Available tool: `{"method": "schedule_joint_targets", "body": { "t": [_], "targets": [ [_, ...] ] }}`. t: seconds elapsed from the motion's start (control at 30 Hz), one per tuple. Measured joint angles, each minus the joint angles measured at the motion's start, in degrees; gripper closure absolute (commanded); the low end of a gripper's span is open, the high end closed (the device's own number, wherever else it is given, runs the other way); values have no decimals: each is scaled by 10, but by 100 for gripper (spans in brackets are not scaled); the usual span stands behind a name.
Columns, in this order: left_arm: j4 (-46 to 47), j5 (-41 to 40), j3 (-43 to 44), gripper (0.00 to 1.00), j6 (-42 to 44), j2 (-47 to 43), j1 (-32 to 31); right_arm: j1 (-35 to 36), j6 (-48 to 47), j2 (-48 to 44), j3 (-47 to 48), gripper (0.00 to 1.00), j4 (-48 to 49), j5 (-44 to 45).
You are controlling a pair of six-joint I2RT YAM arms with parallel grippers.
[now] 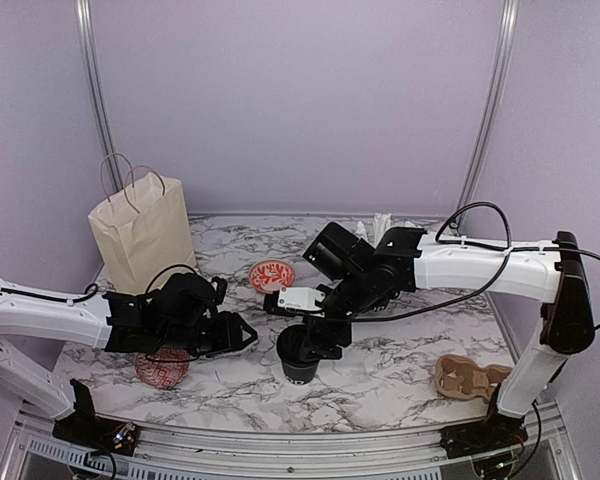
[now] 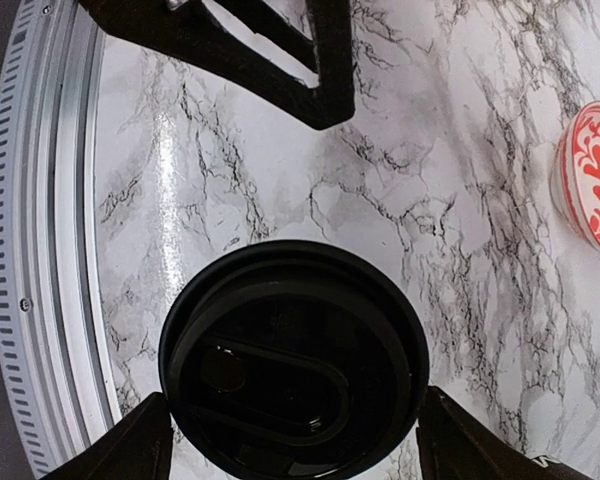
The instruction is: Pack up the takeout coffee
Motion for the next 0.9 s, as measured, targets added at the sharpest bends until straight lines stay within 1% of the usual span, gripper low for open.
{"method": "schedule_joint_targets", "body": {
  "t": [0.1, 0.2, 0.27, 0.37, 0.53, 0.67, 0.9],
  "targets": [
    [0, 0, 0, 51, -2, 0, 0, 2, -2, 3, 0, 22, 0, 0],
    [0, 0, 0, 50, -2, 0, 0, 5, -5, 4, 0, 28, 0, -1],
    [0, 0, 0, 51, -2, 0, 0, 6, -10, 4, -1, 29, 1, -3],
    [0, 0, 0, 50, -2, 0, 0, 7, -19, 4, -2, 30, 4, -5],
    [5, 1, -11, 50, -2, 0, 0, 7, -49, 4, -6, 26, 14, -7],
    [7, 5, -21, 50, -2, 0, 0, 7, -74, 6, -6, 25, 20, -12],
    [16, 10, -23, 50, 1, -1, 0, 6, -133, 14, -3, 29, 24, -45]
  ]
}}
